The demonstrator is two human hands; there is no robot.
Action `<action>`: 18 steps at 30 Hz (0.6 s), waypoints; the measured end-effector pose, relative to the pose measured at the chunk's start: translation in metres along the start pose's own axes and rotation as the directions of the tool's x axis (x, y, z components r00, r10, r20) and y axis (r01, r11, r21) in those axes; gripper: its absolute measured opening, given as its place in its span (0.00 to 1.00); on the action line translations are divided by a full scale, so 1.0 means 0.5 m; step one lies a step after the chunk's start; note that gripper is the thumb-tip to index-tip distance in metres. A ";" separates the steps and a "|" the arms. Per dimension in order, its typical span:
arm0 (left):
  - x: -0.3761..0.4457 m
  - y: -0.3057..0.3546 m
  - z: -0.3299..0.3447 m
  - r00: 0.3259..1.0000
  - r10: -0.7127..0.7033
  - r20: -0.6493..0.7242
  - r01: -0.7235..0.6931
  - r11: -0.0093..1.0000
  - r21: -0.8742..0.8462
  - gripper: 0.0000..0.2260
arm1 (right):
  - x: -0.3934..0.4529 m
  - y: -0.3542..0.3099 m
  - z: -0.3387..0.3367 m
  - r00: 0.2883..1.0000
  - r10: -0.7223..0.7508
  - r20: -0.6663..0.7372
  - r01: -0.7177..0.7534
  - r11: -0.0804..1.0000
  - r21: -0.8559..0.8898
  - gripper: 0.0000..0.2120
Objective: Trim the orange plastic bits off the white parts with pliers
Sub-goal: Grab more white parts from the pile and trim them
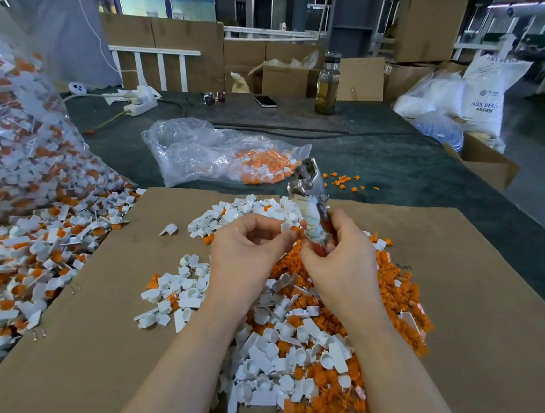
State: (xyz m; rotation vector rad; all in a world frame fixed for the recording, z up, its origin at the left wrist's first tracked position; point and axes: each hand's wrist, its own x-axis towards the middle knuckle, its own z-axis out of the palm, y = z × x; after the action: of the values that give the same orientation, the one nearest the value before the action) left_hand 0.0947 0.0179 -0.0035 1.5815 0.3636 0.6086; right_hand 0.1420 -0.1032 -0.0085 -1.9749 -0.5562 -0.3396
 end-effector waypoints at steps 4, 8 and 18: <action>0.003 -0.004 -0.001 1.000 -0.013 -0.015 0.013 1.000 -0.008 0.04 | 0.003 -0.001 -0.004 0.998 0.028 0.064 -0.032 0.998 0.062 0.10; 0.012 -0.007 -0.011 1.000 -0.009 -0.029 0.005 0.990 -0.142 0.02 | 0.007 0.003 -0.019 0.982 0.069 0.173 -0.078 0.996 0.048 0.08; 0.026 -0.014 -0.030 0.998 0.012 -0.064 -0.034 0.935 -0.353 0.05 | 0.007 0.003 -0.033 0.891 0.084 0.447 -0.046 0.994 -0.094 0.10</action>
State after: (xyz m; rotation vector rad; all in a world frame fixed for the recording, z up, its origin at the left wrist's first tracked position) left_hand 0.0975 0.0383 -0.0078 1.2246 0.2638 0.7000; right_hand 0.1456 -0.1178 -0.0005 -2.1561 -0.7759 0.1522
